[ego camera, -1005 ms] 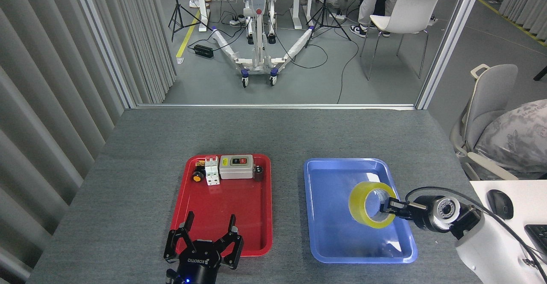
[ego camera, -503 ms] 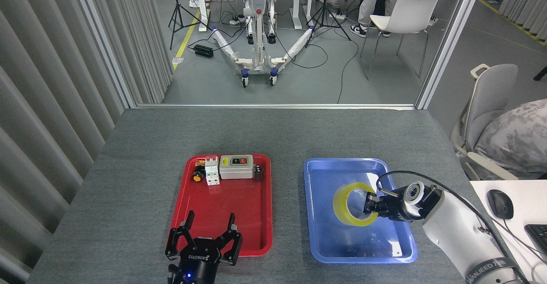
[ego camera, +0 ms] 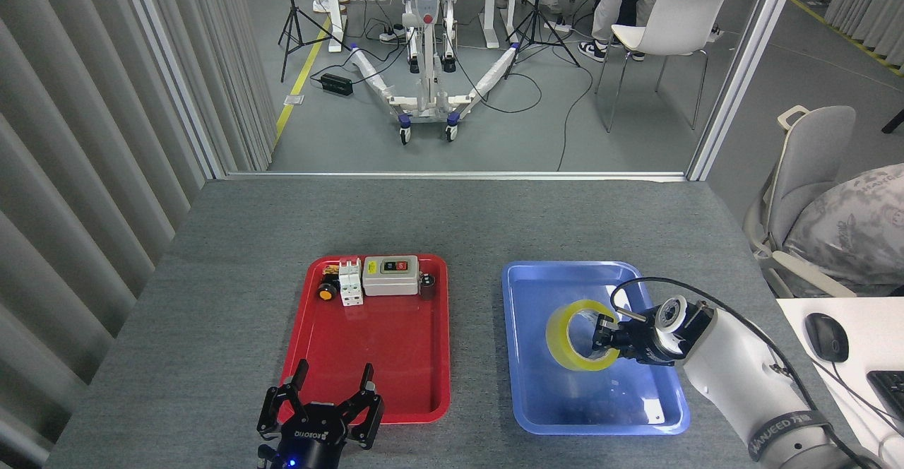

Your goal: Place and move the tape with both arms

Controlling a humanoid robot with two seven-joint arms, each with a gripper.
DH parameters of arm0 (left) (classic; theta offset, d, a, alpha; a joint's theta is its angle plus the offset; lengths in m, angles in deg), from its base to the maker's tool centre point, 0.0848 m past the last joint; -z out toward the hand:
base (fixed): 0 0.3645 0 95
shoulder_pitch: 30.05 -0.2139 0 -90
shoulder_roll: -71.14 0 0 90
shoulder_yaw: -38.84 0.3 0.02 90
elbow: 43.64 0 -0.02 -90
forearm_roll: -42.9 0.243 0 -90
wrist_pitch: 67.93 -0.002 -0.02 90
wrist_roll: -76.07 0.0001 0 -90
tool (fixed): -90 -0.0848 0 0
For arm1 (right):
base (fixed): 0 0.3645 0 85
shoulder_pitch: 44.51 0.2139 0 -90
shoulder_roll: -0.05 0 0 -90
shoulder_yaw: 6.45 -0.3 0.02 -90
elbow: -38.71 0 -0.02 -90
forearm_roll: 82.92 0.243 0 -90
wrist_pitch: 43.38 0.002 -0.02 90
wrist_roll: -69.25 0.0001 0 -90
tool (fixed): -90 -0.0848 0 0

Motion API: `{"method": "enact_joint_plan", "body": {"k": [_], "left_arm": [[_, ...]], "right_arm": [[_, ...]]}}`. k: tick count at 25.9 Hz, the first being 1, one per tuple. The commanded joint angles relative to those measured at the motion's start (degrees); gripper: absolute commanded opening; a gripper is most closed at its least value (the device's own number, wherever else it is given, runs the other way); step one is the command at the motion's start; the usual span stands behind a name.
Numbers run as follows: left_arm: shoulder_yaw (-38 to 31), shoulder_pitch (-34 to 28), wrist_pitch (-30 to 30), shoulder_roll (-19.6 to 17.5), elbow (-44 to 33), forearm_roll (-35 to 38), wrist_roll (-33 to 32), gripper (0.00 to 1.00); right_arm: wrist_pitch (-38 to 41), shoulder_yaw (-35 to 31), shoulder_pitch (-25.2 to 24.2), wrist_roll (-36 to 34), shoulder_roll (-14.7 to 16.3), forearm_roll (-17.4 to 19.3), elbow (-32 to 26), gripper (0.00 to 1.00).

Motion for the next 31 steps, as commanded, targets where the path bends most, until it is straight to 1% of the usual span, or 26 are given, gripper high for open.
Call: {"method": "enact_joint_plan", "body": {"k": [1,2,3,6,8,9,10,11,12,13,14,16,17,19,20,21,22,23,24,26,27,29,31], "left_arm": [[-0.07,0.29,1.82,-1.49,0.71,-4.45,0.0,1.0],[-0.07,0.38,1.82,-1.67,0.71,-4.36,0.09,1.0],[-0.07,0.46,1.82,-1.75,0.71,-4.36,0.09,1.0],[-1.56,0.55,1.65,-3.16,0.09,-3.92,0.18,1.0],[-3.59,0.73,1.65,-3.34,0.27,-3.66,0.26,1.0],[-4.38,0.73,1.65,-3.34,0.36,-3.66,0.26,1.0],[-4.73,0.73,1.65,-3.34,0.36,-3.66,0.26,1.0],[-4.73,0.73,1.65,-3.42,0.27,-3.66,0.26,1.0],[-4.82,0.64,1.65,-3.42,0.18,-3.75,0.18,1.0],[-4.9,0.64,1.65,-3.34,0.18,-3.75,0.18,1.0],[-4.9,0.47,1.65,-3.34,0.18,-3.75,0.18,1.0],[-4.9,0.46,1.65,-3.25,0.36,-3.75,0.18,1.0],[-4.82,0.38,1.65,-3.16,0.36,-3.75,0.26,1.0],[-4.82,0.38,1.47,-3.07,0.53,-3.75,0.44,1.0],[-4.82,0.46,1.47,-3.07,0.53,-3.75,0.53,1.0],[-4.9,0.55,1.47,-3.07,0.53,-3.75,0.53,1.0],[-4.82,0.55,1.47,-3.16,0.53,-3.66,0.53,1.0],[-4.9,0.64,1.38,-3.16,0.53,-3.66,0.53,1.0],[-4.9,0.64,1.3,-3.16,0.53,-3.66,0.62,1.0],[-4.9,0.73,0.77,-3.34,0.44,-3.66,0.7,1.0],[-4.9,0.73,0.5,-3.42,0.44,-3.66,0.79,1.0],[-4.9,0.82,0.5,-3.51,0.44,-3.66,0.79,1.0],[-4.9,0.82,0.5,-3.78,0.44,-3.66,0.79,1.0]], "right_arm": [[0.2,-0.04,0.06,-0.9,0.11,-0.23,0.06,0.59],[0.2,-0.04,-0.03,-1.16,0.2,-0.23,-0.02,0.66],[0.2,-0.04,-0.03,-1.34,0.28,-0.23,-0.11,0.7],[0.64,-0.3,-0.29,-1.51,0.55,-0.23,-1.08,0.75],[3.8,-0.74,-0.47,-3.27,0.46,-0.23,-2.66,0.8],[7.05,-1.8,-1.08,-4.85,0.9,-0.23,-4.59,0.84],[11.1,-4.17,-2.23,-6.35,2.04,-0.41,-6.53,0.88],[14.7,-8.12,-4.42,-7.49,3.18,-0.93,-8.11,0.88],[17.77,-12.6,-7.06,-8.11,3.36,-2.51,-9.51,0.89],[19.97,-17.35,-9.26,-8.63,3.27,-5.67,-11.53,0.9],[21.55,-22.18,-11.28,-9.16,3.18,-10.51,-14.35,0.91],[24.37,-31.42,-16.99,-12.06,2.04,-22.29,-20.41,0.97],[26.56,-36.78,-20.68,-15.75,0.28,-28.71,-24.28,0.98],[32.01,-46.53,-27.89,-26.12,-3.67,-39.16,-32.8,0.98],[33.59,-49.69,-31.05,-31.3,-5.16,-44.08,-36.85,0.98],[34.12,-51.28,-33.51,-35.61,-6.48,-48.04,-40.45,0.98],[33.77,-51.89,-35.36,-39.39,-7.62,-51.03,-43.79,0.98],[32.98,-51.81,-36.68,-42.47,-8.42,-52.52,-46.17,0.98],[30.96,-51.54,-38.44,-45.72,-8.77,-53.05,-48.54,0.98],[23.31,-50.4,-42.75,-51.52,-8.5,-53.49,-52.23,0.98],[18.74,-47.94,-44.15,-53.9,-8.15,-53.58,-53.29,0.98],[11.45,-40.73,-45.12,-56.01,-6.57,-53.4,-53.72,0.99],[7.93,-35.19,-45.82,-55.3,-2.88,-52.52,-53.72,0.99]]}}
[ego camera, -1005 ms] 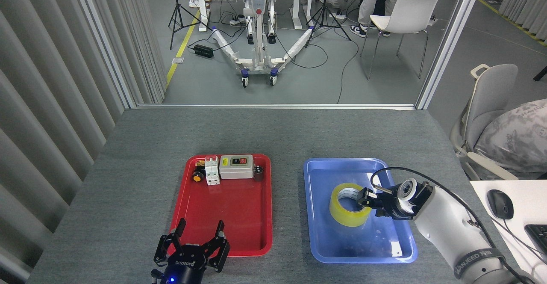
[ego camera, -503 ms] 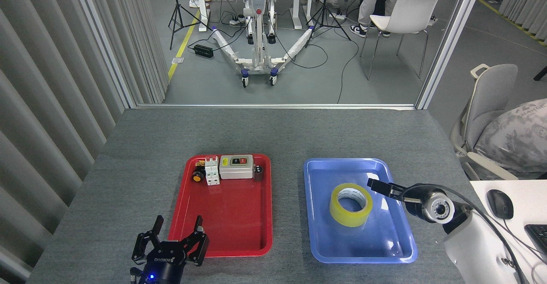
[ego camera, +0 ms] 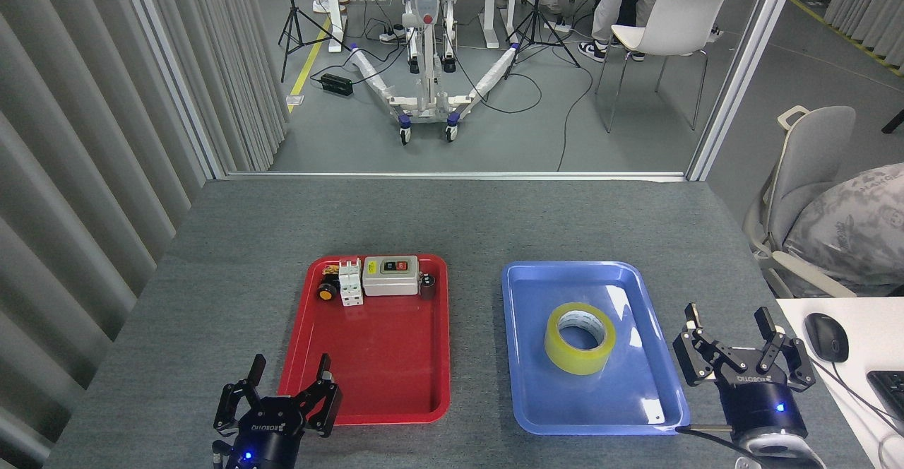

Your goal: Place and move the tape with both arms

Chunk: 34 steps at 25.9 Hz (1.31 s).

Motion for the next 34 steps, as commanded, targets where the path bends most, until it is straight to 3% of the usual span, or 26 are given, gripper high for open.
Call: {"method": "enact_joint_plan", "body": {"k": [1,4,6,17,34], "left_arm": [[0.01,0.05,-0.08,-0.3,-0.05,-0.08,0.01,1.0],[0.01,0.14,-0.08,-0.3,-0.05,-0.08,0.01,1.0],[-0.08,0.23,-0.16,-0.3,0.04,-0.08,0.01,1.0],[-0.78,0.05,-0.16,-0.3,0.3,-0.43,0.01,1.0],[-1.31,0.31,0.89,-0.3,-0.14,-0.96,-3.24,0.99]], "right_arm": [[-6.85,8.55,-3.52,-1.0,5.1,1.98,-1.35,0.99],[-4.04,9.78,-7.39,1.2,8.53,10.16,-2.14,0.99],[-3.07,11.01,-8.27,1.11,10.64,13.06,-2.32,0.99],[-2.63,11.1,-8.89,0.85,13.19,13.23,-3.55,0.99],[-3.07,10.57,-10.73,0.67,11.7,13.06,-5.13,1.0]]}}
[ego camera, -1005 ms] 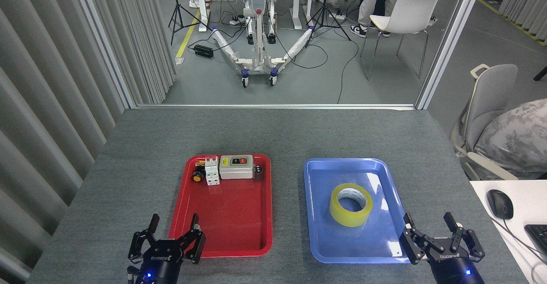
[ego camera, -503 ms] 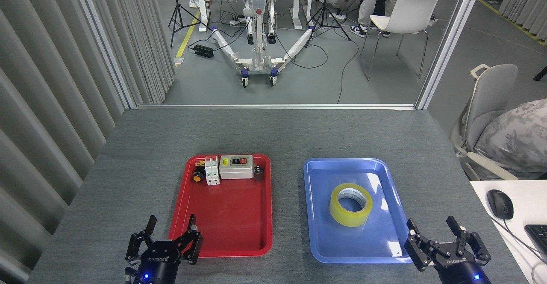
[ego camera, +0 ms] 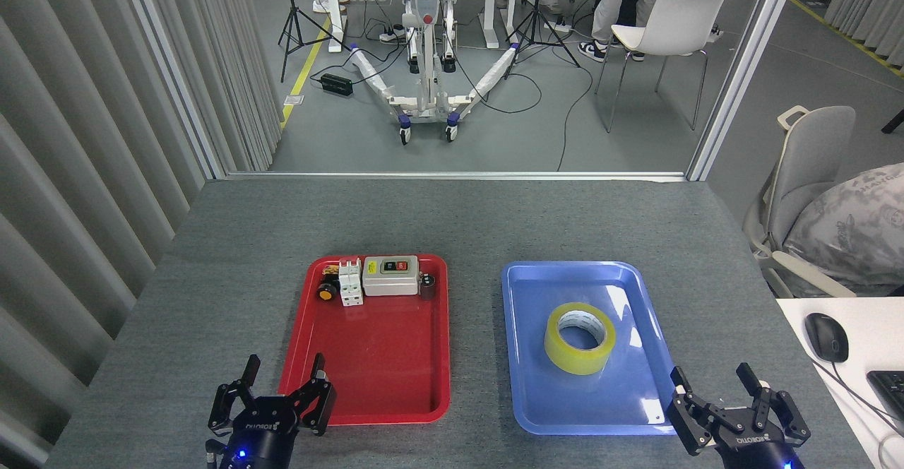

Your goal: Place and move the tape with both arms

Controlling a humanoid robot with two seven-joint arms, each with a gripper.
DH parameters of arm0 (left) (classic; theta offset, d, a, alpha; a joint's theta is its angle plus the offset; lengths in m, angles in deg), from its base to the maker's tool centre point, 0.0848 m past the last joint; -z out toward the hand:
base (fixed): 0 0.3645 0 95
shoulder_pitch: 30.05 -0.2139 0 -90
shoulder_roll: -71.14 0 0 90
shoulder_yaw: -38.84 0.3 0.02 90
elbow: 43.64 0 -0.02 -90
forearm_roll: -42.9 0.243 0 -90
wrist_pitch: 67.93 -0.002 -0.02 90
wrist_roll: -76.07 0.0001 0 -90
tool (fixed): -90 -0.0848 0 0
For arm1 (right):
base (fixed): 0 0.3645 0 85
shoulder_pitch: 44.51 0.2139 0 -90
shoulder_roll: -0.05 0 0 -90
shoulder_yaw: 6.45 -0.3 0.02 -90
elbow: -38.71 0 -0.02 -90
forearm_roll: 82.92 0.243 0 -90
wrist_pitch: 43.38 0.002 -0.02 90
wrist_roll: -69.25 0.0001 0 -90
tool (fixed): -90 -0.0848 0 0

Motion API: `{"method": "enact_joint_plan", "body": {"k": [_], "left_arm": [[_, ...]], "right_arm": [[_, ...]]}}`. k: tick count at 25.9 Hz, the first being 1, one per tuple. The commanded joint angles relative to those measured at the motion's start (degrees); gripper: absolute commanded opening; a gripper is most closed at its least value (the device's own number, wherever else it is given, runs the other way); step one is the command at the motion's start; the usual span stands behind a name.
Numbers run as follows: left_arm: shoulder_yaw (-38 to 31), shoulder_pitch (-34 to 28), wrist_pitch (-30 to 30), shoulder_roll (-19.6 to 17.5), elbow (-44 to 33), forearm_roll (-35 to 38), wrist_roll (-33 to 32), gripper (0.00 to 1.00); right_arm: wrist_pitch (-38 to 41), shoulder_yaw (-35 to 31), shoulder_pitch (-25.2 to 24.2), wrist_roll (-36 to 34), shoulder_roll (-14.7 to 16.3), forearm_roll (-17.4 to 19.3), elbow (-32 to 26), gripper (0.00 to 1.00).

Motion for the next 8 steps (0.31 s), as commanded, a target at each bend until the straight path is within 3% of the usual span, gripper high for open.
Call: {"method": "enact_joint_plan", "body": {"k": [1,8], "left_arm": [[-0.54,0.05,0.38,-0.04,-0.15,-0.18,-2.67,0.99],[-2.39,-0.12,0.99,-0.04,-0.15,-0.1,-2.41,1.0]], "right_arm": [[-0.12,-0.12,-0.1,-0.01,-0.16,0.0,-0.02,1.0],[-0.3,-2.15,-0.36,-0.09,-1.22,0.0,0.07,1.0]]}}
